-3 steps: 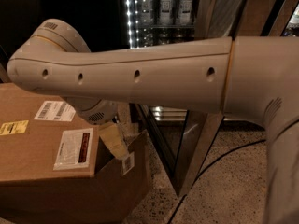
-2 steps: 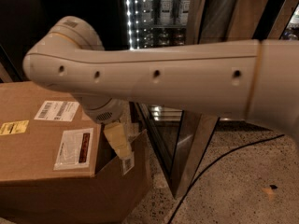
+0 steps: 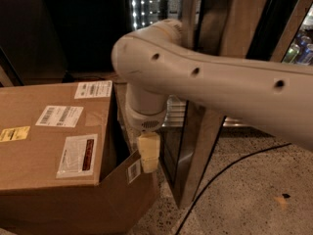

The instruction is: Close left fridge door

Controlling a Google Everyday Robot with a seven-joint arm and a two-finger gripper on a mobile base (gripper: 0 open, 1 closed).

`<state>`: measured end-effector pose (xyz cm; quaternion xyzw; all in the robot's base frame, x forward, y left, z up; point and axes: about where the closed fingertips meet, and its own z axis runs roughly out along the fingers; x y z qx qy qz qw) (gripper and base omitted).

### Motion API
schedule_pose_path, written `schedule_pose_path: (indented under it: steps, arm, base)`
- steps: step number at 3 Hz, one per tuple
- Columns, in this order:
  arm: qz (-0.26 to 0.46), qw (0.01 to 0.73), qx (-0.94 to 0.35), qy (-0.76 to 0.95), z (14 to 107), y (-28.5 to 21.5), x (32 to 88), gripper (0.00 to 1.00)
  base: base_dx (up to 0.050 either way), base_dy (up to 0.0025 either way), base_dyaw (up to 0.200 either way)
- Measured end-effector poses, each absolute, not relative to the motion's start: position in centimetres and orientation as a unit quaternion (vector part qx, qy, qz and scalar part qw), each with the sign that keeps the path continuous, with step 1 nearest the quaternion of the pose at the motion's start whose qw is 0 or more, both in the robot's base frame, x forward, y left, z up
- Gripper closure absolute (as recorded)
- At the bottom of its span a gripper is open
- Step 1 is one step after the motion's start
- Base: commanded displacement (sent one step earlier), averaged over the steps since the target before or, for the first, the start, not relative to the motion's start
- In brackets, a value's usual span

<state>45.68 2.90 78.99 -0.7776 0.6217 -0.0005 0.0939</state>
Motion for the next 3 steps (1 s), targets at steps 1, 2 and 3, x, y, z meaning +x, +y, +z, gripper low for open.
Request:
schedule_pose_path:
  steps: [1,2,3]
  arm:
    - [0.007,0.135,-0.786,0.604,79.63,3.43,46.32,0.0]
    - [0.007,0.135,-0.786,0.604,79.64,3.43,46.32,0.0]
    - [0.007,0.135,-0.786,0.604,79.64,3.43,46.32,0.0]
  base:
    - [0.0,0.0,0.0]
    - [0.046,0.00001,0.0]
    - [0.05,-0.00005,0.001]
